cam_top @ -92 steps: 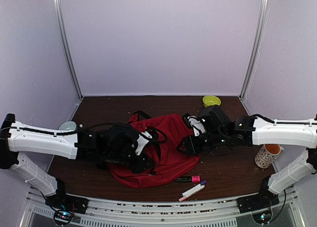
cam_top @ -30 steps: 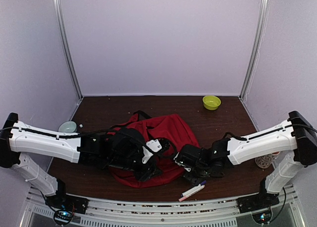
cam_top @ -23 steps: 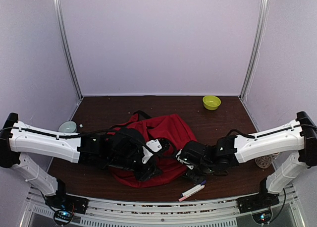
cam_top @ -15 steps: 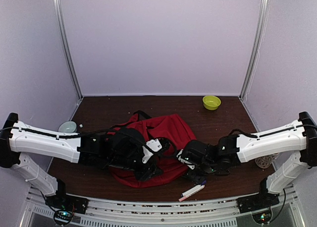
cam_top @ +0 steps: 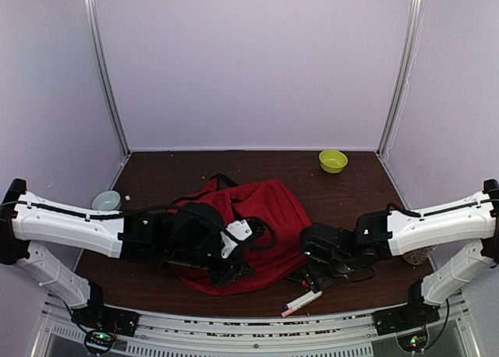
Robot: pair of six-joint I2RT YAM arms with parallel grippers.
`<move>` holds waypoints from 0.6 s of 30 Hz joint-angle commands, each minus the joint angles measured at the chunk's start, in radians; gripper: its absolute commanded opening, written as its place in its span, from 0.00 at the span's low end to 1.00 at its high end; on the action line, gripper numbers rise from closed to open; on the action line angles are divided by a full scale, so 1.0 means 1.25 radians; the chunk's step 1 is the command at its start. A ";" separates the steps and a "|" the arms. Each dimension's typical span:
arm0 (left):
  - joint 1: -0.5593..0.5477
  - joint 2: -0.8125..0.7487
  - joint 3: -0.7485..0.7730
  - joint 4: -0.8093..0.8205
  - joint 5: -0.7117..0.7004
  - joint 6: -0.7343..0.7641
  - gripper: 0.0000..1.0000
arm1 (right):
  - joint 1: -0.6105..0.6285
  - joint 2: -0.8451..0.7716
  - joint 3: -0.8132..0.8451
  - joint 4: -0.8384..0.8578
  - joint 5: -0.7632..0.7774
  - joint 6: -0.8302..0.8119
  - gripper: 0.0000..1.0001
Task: Pack the student bag
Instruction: Pick up the pen at the corner of the board.
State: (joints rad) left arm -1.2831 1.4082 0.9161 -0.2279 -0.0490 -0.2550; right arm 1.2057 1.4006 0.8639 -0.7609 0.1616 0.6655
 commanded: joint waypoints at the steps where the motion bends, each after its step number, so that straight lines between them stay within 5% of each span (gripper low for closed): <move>1: -0.023 0.027 0.025 0.051 -0.018 0.005 0.50 | -0.011 -0.042 -0.022 -0.082 0.110 0.191 0.84; 11: -0.104 0.254 0.237 -0.013 -0.110 -0.063 0.50 | -0.071 -0.096 -0.069 -0.125 0.134 0.318 0.78; 18: -0.138 0.378 0.366 -0.133 -0.116 -0.040 0.50 | -0.196 -0.266 -0.207 -0.070 0.093 0.381 0.77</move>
State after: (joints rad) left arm -1.4357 1.8286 1.3033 -0.3031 -0.1673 -0.3096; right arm 1.0389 1.1851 0.6868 -0.8753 0.2886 1.0695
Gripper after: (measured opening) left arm 0.503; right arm 0.774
